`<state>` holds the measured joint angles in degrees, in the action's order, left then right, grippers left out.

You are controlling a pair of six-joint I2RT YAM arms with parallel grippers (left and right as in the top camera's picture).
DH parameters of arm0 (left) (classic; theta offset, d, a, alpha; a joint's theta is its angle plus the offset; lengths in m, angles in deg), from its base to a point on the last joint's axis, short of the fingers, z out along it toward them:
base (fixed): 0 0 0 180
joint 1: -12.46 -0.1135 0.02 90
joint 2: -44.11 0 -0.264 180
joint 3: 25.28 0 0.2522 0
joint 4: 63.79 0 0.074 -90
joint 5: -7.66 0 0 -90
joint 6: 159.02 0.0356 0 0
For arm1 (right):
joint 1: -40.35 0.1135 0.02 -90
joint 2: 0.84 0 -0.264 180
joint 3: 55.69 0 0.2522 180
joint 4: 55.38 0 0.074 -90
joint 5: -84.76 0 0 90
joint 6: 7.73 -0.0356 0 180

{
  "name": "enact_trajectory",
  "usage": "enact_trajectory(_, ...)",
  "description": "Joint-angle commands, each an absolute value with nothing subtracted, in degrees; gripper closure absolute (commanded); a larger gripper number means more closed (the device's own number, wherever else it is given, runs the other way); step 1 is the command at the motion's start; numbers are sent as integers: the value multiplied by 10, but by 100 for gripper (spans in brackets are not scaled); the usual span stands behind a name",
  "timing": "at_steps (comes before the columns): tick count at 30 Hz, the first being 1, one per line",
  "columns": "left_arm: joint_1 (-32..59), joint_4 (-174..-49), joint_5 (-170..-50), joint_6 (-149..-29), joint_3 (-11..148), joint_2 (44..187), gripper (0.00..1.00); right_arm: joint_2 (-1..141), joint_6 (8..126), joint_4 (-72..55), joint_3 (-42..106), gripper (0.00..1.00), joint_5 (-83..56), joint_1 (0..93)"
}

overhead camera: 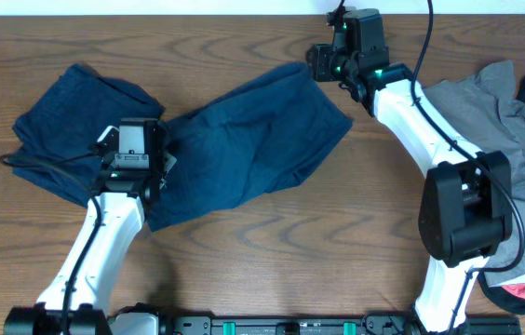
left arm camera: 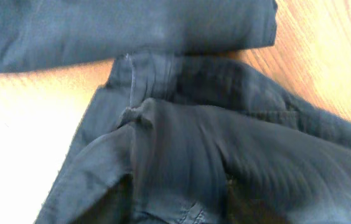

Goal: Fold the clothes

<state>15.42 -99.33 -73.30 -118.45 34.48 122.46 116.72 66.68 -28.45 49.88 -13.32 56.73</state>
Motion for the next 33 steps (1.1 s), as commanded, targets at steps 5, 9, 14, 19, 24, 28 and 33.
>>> enact_trajectory(5, 123, -1053, -760, -1132, 345, 1206, 2, 1165, 660, -244, 514, 1, -133, 566)
enact_trajectory(9, 99, -1121, -826, -1132, 345, 1181, 2, 1165, 661, -155, 514, 1, -162, 566)
enact_trajectory(14, 96, -1165, -832, -1132, 334, 1191, 2, 1165, 661, -74, 514, 1, -162, 566)
enact_trajectory(19, 96, -1135, -828, -1139, 314, 1230, 2, 1165, 661, -36, 514, 1, -161, 566)
enact_trajectory(24, 96, -1100, -830, -1167, 312, 1299, 2, 1165, 699, -4, 513, 2, -141, 564)
enact_trajectory(28, 96, -1055, -841, -1167, 312, 1343, 2, 1165, 699, 10, 494, 7, -83, 564)
enact_trajectory(33, 96, -1016, -890, -1166, 312, 1363, 2, 1165, 699, -2, 457, 16, -58, 561)
